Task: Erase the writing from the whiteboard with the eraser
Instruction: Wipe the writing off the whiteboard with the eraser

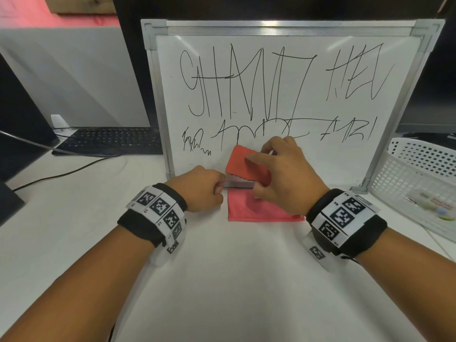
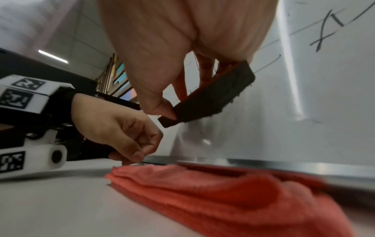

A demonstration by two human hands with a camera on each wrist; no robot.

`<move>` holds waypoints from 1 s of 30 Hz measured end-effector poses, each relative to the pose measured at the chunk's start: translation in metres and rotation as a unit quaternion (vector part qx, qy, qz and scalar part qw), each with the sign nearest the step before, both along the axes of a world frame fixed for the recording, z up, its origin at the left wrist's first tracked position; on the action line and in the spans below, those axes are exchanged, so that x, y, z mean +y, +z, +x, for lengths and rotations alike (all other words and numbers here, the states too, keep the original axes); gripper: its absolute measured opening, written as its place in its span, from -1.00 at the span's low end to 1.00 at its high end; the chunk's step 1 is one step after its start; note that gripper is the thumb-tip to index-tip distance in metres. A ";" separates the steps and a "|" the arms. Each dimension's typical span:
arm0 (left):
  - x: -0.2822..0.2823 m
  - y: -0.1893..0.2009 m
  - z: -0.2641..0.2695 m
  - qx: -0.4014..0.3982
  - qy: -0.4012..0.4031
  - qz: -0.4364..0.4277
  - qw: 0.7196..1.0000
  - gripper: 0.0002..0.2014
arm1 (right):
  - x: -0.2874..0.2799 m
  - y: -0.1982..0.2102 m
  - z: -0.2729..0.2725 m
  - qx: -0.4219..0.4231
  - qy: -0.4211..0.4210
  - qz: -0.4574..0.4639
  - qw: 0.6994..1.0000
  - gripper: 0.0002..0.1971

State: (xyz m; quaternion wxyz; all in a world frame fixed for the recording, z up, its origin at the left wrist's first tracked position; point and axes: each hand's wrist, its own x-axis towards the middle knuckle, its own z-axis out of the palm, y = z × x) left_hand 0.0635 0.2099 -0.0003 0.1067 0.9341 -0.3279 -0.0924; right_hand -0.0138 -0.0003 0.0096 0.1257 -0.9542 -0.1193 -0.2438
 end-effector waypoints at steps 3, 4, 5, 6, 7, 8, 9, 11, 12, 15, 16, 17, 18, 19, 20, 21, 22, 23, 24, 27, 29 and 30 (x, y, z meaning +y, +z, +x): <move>0.000 0.000 0.000 0.004 0.001 0.000 1.000 -0.85 | 0.002 0.001 0.009 -0.029 0.005 -0.023 0.999 -0.52; 0.000 0.000 0.000 0.005 0.002 -0.001 1.000 -0.85 | 0.003 0.001 0.011 -0.037 0.002 -0.031 0.999 -0.53; 0.000 0.000 0.000 0.006 0.004 0.000 1.000 -0.85 | 0.003 0.001 0.012 -0.044 -0.003 -0.038 0.998 -0.54; 0.000 0.000 0.000 0.006 0.003 -0.001 1.000 -0.85 | 0.004 0.001 0.012 -0.048 -0.009 -0.043 0.998 -0.55; 0.000 0.000 0.001 0.006 0.003 -0.002 1.000 -0.85 | 0.004 0.000 0.012 -0.047 -0.013 -0.048 0.998 -0.56; 0.000 0.000 0.001 0.006 0.001 -0.004 1.000 -0.85 | 0.005 -0.001 0.011 -0.042 -0.015 -0.054 0.998 -0.57; 0.000 0.000 0.001 0.004 -0.001 -0.005 1.000 -0.86 | 0.007 -0.002 0.010 -0.034 -0.014 -0.061 0.997 -0.58; 0.000 0.000 0.000 -0.001 -0.004 -0.007 1.000 -0.86 | 0.008 -0.003 0.008 -0.016 -0.014 -0.076 0.997 -0.59; 0.000 0.000 0.000 -0.001 -0.004 -0.008 1.000 -0.85 | 0.008 -0.003 0.007 -0.011 -0.014 -0.080 0.997 -0.59; 0.001 -0.001 0.001 0.001 -0.002 -0.013 1.000 -0.84 | 0.005 -0.004 0.004 -0.016 -0.011 -0.075 0.997 -0.57; 0.001 -0.001 0.001 0.000 -0.003 -0.014 1.000 -0.84 | 0.003 -0.005 0.003 -0.022 -0.009 -0.071 0.997 -0.57; 0.001 -0.001 0.001 0.001 -0.003 -0.013 1.000 -0.83 | 0.001 -0.005 0.002 -0.032 -0.007 -0.063 0.997 -0.57; 0.000 -0.001 0.001 0.001 -0.004 -0.013 1.000 -0.84 | -0.001 -0.005 0.002 -0.044 -0.007 -0.054 0.998 -0.56; 0.000 -0.001 0.001 0.002 -0.005 -0.012 1.000 -0.84 | -0.002 -0.005 0.002 -0.059 -0.009 -0.046 0.997 -0.56; 0.000 -0.001 0.001 0.000 -0.006 -0.012 1.000 -0.84 | -0.004 -0.004 0.003 -0.074 -0.012 -0.042 0.996 -0.57; 0.000 -0.001 0.000 -0.002 -0.005 -0.012 1.000 -0.85 | -0.005 -0.003 0.005 -0.086 -0.017 -0.042 0.995 -0.57; 0.000 -0.001 0.001 -0.005 -0.005 -0.012 1.000 -0.85 | -0.005 -0.003 0.006 -0.092 -0.021 -0.047 0.994 -0.58; 0.000 -0.001 0.001 -0.006 -0.005 -0.013 1.000 -0.84 | -0.005 -0.003 0.008 -0.091 -0.026 -0.056 0.994 -0.58; 0.000 -0.001 0.001 -0.006 -0.005 -0.015 1.000 -0.85 | -0.005 -0.004 0.008 -0.085 -0.028 -0.068 0.994 -0.59; 0.001 0.000 0.001 -0.008 -0.005 -0.014 1.000 -0.86 | -0.003 -0.009 0.009 -0.064 -0.027 -0.100 0.992 -0.60; 0.000 0.000 0.000 -0.007 -0.005 -0.016 1.000 -0.87 | -0.003 -0.008 0.009 -0.068 -0.030 -0.102 0.992 -0.60; 0.000 0.000 0.000 -0.007 -0.006 -0.017 1.000 -0.87 | -0.003 -0.008 0.009 -0.074 -0.032 -0.099 0.992 -0.60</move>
